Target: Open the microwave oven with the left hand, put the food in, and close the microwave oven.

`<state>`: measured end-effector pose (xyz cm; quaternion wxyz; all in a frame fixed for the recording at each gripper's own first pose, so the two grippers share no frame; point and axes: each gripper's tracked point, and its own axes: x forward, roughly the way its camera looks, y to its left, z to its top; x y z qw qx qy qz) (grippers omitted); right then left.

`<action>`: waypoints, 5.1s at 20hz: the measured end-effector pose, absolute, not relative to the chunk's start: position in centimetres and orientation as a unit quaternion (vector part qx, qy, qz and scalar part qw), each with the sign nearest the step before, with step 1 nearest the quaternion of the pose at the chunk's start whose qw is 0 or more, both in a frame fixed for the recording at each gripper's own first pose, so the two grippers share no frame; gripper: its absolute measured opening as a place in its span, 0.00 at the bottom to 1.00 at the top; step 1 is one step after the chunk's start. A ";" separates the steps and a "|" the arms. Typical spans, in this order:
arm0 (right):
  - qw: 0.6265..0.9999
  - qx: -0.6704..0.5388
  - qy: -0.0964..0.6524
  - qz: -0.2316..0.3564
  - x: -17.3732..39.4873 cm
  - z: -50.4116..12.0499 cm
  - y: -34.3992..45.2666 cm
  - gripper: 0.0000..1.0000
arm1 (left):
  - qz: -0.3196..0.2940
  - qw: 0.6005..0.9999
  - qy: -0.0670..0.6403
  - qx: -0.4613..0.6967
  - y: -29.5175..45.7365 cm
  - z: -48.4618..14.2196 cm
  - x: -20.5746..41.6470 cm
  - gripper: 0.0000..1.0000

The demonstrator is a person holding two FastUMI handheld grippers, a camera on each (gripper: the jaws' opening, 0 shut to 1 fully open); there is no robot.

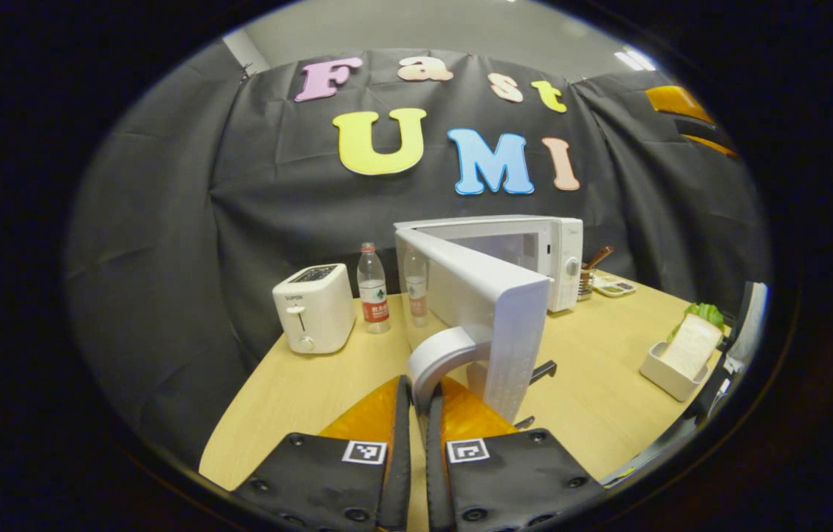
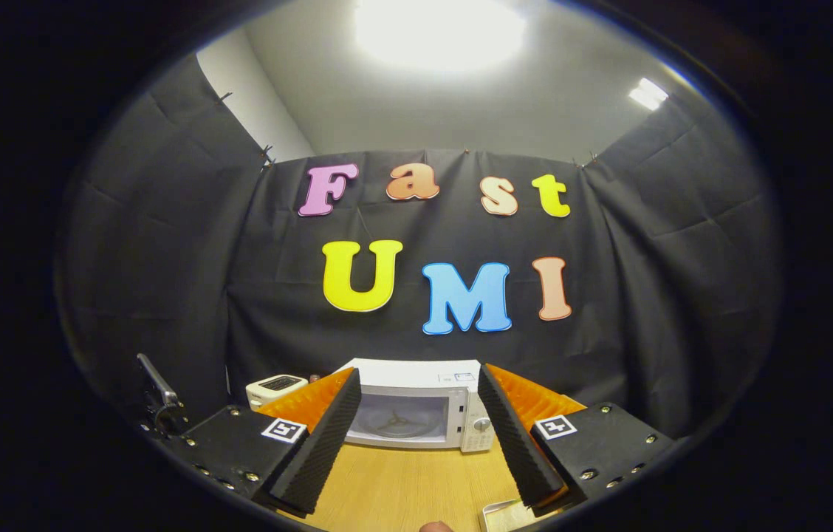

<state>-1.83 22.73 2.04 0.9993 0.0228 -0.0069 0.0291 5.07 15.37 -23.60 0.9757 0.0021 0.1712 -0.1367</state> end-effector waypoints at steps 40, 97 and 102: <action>0.877 0.179 0.418 0.154 -3.4 -23.3 3.6 0.99 | 0.058 0.998 0.011 -0.019 4.2 -1.3 -2.3 0.99; 0.845 0.373 0.349 0.157 14.4 -19.0 25.7 0.35 | 0.071 0.996 -0.032 -0.035 21.8 -0.1 6.8 0.95; 0.858 0.382 0.319 0.125 18.6 -20.9 27.9 0.35 | 0.082 0.996 -0.024 -0.033 25.5 -1.6 7.6 0.94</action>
